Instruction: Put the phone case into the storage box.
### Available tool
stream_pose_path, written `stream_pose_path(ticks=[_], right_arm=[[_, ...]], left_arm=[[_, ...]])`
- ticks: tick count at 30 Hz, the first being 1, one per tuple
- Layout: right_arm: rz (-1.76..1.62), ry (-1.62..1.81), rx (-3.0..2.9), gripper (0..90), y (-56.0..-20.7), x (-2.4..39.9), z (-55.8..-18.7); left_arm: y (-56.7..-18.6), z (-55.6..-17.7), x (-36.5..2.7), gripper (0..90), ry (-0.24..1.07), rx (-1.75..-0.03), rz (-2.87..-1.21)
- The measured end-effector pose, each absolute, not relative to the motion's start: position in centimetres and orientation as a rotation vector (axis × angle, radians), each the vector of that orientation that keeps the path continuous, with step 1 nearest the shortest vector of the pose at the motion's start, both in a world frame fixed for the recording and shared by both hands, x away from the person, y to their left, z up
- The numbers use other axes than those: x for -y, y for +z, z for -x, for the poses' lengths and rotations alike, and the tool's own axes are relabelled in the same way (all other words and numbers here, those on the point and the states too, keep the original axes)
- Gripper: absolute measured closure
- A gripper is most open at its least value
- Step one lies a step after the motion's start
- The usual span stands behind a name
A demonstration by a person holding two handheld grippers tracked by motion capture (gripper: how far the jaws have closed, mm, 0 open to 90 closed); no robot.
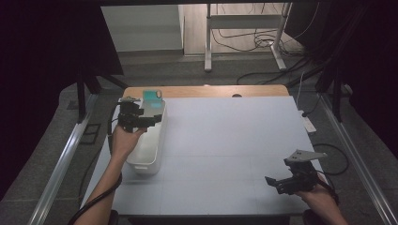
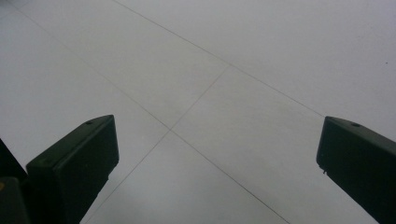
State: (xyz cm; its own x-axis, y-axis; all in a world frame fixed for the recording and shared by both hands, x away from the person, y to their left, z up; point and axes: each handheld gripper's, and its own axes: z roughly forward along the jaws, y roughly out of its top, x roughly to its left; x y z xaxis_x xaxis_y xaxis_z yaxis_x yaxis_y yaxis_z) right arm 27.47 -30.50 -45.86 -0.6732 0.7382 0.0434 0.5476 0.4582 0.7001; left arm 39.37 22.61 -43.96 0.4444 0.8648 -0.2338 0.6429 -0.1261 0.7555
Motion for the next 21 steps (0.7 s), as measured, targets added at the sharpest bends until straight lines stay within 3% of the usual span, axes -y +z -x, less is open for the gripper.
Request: stream_pose_path(ticks=[21], right_arm=[[-1.108,1.023,-2.441,0.0,-45.9,30.6,-27.5]], left_arm=[[-43.6,-35.5,-20.9,6.6,0.346,-1.169,-1.902]])
